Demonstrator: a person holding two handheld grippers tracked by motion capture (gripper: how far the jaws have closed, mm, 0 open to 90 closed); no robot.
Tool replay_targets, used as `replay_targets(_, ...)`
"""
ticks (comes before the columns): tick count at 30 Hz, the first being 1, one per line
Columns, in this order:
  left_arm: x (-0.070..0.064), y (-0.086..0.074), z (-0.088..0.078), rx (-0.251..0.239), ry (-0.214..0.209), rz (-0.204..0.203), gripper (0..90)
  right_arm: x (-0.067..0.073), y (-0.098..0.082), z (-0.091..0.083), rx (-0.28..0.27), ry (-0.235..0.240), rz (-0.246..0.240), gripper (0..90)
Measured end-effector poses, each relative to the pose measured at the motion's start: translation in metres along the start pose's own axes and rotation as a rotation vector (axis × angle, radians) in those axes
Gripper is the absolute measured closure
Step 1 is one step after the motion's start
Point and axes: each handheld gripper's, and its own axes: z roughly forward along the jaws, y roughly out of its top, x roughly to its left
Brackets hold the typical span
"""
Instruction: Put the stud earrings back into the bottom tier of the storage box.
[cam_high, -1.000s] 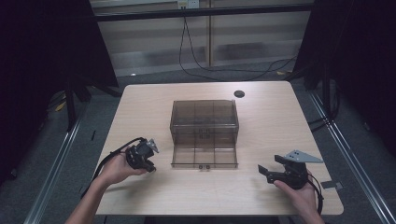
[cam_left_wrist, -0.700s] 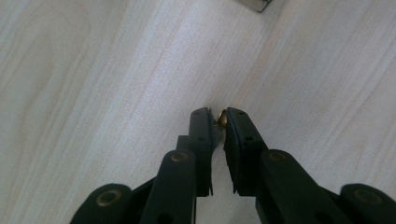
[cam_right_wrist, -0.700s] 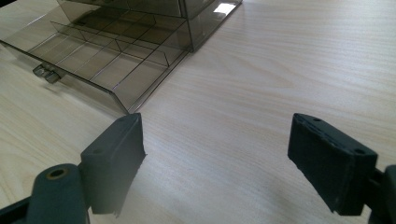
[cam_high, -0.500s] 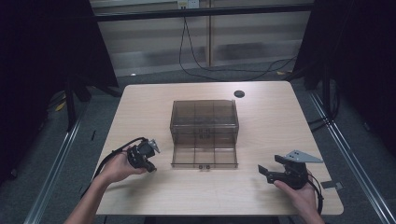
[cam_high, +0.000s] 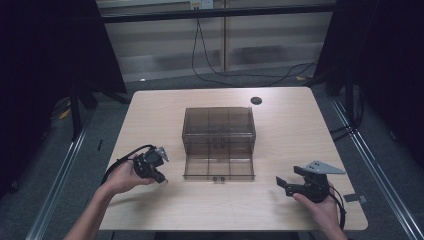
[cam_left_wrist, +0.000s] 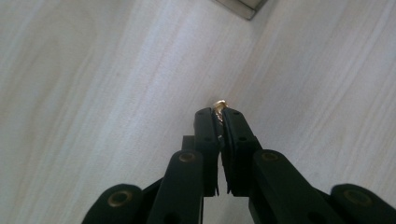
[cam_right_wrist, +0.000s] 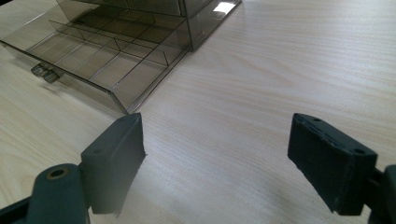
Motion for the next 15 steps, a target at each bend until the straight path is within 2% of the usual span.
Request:
replay_targets(2, 0.000, 0.001, -0.004, 0.011, -0.006, 0.017, 85.8, 0.000, 0.000, 0.000, 0.000, 0.000, -0.003, 18.1)
replay_targets(7, -0.003, 0.005, -0.010, -0.004, -0.016, 0.033, 85.8, 0.001, 0.000, 0.000, 0.008, 0.002, -0.007, 18.2)
replay_targets(9, -0.004, 0.007, -0.010, -0.007, -0.021, 0.029, 85.8, 0.001, 0.000, 0.001, 0.008, 0.002, -0.007, 18.2)
replay_targets(15, -0.019, 0.017, -0.016, -0.005, -0.023, 0.078, 85.8, 0.000, 0.000, 0.001, 0.008, 0.002, -0.006, 18.2)
